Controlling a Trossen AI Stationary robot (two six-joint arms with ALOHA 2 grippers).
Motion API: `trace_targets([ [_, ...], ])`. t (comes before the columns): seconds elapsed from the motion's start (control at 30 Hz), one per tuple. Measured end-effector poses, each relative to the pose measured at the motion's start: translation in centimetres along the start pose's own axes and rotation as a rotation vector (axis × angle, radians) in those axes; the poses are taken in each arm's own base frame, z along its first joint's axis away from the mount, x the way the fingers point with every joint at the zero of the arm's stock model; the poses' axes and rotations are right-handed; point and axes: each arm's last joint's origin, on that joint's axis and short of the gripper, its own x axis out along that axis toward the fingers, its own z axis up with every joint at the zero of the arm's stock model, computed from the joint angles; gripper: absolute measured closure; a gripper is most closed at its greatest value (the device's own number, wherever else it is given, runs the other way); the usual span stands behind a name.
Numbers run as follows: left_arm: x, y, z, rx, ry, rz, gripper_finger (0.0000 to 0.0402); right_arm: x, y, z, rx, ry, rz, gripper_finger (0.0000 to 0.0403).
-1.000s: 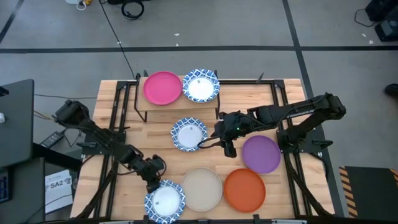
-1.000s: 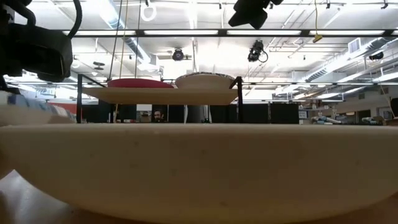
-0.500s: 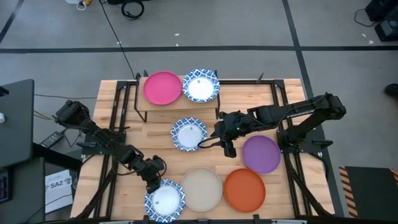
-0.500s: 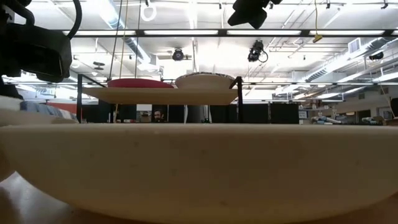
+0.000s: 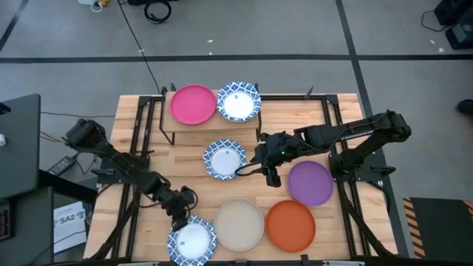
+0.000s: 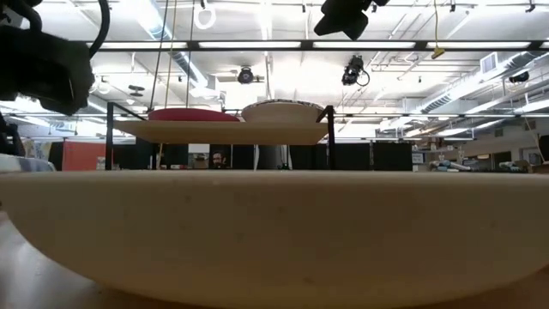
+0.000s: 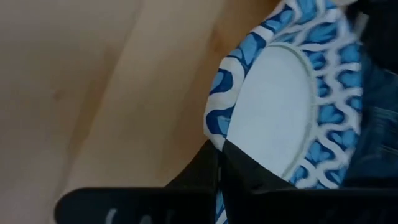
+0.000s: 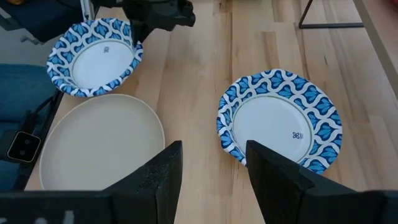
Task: Place and stack plates onto a shelf
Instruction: Stack the bottom white patterned bowl on top of the other white patterned bowls on the shelf
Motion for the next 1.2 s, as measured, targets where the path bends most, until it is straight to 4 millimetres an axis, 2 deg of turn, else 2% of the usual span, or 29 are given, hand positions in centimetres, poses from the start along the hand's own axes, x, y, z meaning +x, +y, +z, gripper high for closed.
trace_targets([
  [0.13, -1.0, -0.5, 0.0, 0.009, 0.001, -0.053, 0.0392, 0.0, 0.0, 0.0, 0.0, 0.0, 0.0, 0.022],
  [0.43, -4.5, -2.0, 0.0, 0.039, -0.066, -0.205, 0.0392, 0.0, 0.0, 0.0, 0.01, 0.0, 0.0, 0.022],
  [0.63, -7.0, -2.1, 0.8, 0.024, -0.144, -0.29, 0.0392, 0.0, 0.0, 0.0, 0.011, 0.001, 0.0, 0.022],
  [0.9, -10.6, -1.1, 3.2, -0.053, -0.318, -0.367, 0.0392, 0.0, 0.0, -0.4, 0.012, 0.042, 0.022, 0.022],
  [1.2, -14.0, 1.7, 6.7, -0.183, -0.559, -0.369, 0.0392, 0.0, 0.1, -0.5, 0.013, 0.051, 0.056, 0.022],
])
